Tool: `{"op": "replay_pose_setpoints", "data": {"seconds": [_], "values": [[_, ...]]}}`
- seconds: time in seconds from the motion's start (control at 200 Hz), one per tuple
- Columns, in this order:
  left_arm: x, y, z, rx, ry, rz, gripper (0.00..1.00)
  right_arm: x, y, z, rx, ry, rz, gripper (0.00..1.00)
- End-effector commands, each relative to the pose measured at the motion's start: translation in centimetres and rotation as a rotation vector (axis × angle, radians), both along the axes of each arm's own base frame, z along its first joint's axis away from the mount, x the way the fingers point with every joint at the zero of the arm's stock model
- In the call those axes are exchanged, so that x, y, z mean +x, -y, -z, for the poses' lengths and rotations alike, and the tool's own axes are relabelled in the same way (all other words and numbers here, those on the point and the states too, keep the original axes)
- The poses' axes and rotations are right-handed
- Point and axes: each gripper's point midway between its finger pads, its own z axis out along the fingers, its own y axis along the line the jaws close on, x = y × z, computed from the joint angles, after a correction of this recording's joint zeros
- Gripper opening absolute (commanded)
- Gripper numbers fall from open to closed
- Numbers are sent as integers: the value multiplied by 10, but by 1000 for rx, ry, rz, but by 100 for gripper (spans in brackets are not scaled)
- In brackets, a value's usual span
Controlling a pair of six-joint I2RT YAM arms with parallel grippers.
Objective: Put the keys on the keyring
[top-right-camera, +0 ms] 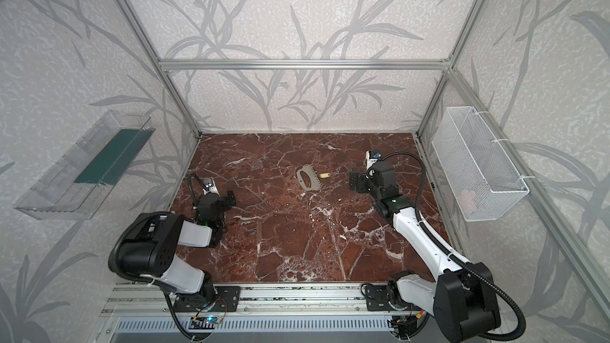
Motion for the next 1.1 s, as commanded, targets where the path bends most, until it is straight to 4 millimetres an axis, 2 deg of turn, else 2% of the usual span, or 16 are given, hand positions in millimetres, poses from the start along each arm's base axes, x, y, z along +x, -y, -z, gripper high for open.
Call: {"op": "replay_pose_setpoints", "data": {"seconds": [0.0, 0.21, 0.555, 0.845, 0.915, 0.94, 1.095], "values": [[10, 0, -46, -3, 205, 7, 99, 3, 4, -2, 0, 42, -20, 99], [38, 4, -37, 12, 73, 34, 99, 3, 29, 12, -24, 34, 19, 99], [37, 6, -37, 16, 72, 36, 99, 3, 50, 38, -147, 125, 44, 99], [37, 6, -37, 19, 70, 36, 99, 14, 60, 59, -79, 199, 43, 99], [37, 6, -37, 19, 71, 36, 99, 15, 60, 67, -90, 205, 30, 99], [37, 6, -37, 18, 71, 36, 99, 16, 59, 63, -92, 239, 24, 99], [37, 6, -37, 18, 70, 37, 99, 14, 57, 70, -106, 331, 3, 99]]}}
